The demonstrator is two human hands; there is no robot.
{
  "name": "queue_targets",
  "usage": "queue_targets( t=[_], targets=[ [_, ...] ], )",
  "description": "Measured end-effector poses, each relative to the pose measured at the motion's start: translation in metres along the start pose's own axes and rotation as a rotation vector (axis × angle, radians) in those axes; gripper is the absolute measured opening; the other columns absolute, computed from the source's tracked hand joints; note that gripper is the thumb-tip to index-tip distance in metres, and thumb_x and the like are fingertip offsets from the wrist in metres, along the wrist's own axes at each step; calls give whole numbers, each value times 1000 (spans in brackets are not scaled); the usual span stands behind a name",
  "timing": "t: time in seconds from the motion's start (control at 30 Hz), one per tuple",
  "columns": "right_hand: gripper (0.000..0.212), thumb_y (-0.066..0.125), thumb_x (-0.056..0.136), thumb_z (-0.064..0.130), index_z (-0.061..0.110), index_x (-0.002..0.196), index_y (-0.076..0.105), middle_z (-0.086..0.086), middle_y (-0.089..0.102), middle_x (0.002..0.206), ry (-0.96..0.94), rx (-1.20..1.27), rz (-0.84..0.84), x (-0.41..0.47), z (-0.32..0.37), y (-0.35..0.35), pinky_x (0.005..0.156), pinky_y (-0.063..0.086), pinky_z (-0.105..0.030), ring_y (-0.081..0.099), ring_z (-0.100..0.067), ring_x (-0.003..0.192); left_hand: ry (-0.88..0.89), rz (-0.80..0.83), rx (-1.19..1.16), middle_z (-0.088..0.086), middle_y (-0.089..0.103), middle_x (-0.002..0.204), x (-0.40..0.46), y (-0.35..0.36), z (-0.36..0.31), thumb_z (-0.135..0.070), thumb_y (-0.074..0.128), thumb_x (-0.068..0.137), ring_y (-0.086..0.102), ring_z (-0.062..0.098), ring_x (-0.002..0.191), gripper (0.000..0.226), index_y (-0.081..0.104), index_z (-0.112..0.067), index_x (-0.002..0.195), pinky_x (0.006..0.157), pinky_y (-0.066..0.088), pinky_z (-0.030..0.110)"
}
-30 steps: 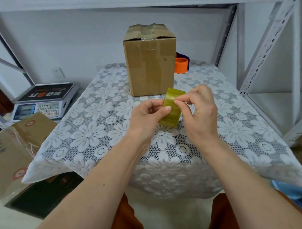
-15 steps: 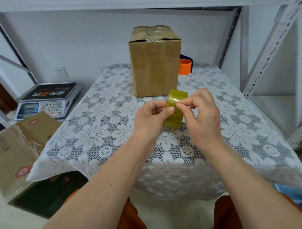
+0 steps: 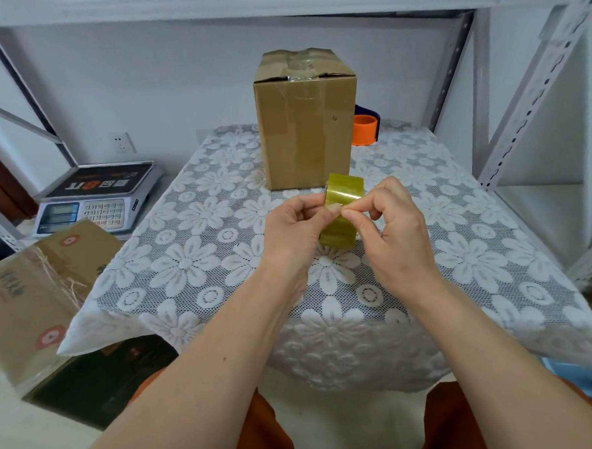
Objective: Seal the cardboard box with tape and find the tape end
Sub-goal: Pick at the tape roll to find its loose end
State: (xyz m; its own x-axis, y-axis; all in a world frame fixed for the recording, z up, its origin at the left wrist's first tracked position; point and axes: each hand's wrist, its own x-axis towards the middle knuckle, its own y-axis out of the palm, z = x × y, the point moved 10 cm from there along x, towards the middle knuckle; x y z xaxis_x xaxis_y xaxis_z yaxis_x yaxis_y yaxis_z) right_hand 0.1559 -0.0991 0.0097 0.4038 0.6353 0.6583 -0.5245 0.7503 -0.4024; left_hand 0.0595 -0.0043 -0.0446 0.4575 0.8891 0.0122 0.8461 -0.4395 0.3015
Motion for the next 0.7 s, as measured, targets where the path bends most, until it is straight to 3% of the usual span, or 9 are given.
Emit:
queue_targets(
  t=[0.13, 0.23, 0.3, 0.47, 0.57, 0.63, 0.7],
  targets=[
    [8, 63, 85, 15, 17, 77, 62, 7, 45, 78, 39, 93, -7, 1, -1, -3, 71, 36, -11, 44, -3, 73, 67, -5, 9, 6, 68, 75, -4, 0, -10, 1, 69, 80, 66, 11, 62, 19, 64, -9, 96, 55, 53, 20],
    [5, 66, 86, 12, 14, 81, 66, 3, 52, 81, 104, 140, -4, 1, -6, -3, 72, 41, -14, 50, -6, 75, 223, -5, 244, 4, 66, 75, -2, -3, -24, -5, 72, 79, 64, 18, 73, 34, 57, -29, 98, 71, 58, 32],
    [5, 66, 86, 12, 15, 82, 66, 3, 55, 82, 117, 128, -8, -1, -7, -2, 72, 42, -12, 52, -4, 77, 292, 34, 335, 5, 66, 77, -4, 2, -32, -5, 71, 79, 63, 21, 75, 27, 63, -28, 90, 74, 57, 38],
    [9, 67, 84, 13, 18, 91, 70, -1, 54, 87, 54, 104, -58, -1, -2, -6, 75, 44, -15, 54, -10, 82, 251, 11, 296, -8, 69, 69, -3, 0, -29, -3, 71, 79, 63, 10, 70, 20, 69, -20, 70, 66, 53, 26],
    [33, 67, 83, 14, 13, 117, 66, -5, 52, 88, -153, -123, -100, -6, 20, -6, 74, 47, -30, 52, -21, 85, 227, -15, 265, -6, 69, 70, 1, -6, -28, -3, 72, 79, 64, 12, 69, 18, 70, -19, 72, 68, 56, 29],
    [51, 67, 83, 10, 13, 132, 52, -5, 51, 88, -218, -179, -139, -9, 28, -8, 73, 47, -29, 49, -20, 83, 213, -26, 256, -7, 69, 70, 4, -8, -26, -2, 72, 78, 64, 11, 69, 19, 70, -20, 70, 70, 56, 31],
    [63, 68, 82, 10, 16, 139, 43, -1, 50, 90, -128, -156, -155, -6, 20, -13, 74, 45, -23, 48, -15, 82, 200, -31, 248, -7, 69, 70, 4, -9, -25, -2, 72, 78, 64, 10, 68, 22, 70, -21, 68, 68, 56, 29]
  ],
)
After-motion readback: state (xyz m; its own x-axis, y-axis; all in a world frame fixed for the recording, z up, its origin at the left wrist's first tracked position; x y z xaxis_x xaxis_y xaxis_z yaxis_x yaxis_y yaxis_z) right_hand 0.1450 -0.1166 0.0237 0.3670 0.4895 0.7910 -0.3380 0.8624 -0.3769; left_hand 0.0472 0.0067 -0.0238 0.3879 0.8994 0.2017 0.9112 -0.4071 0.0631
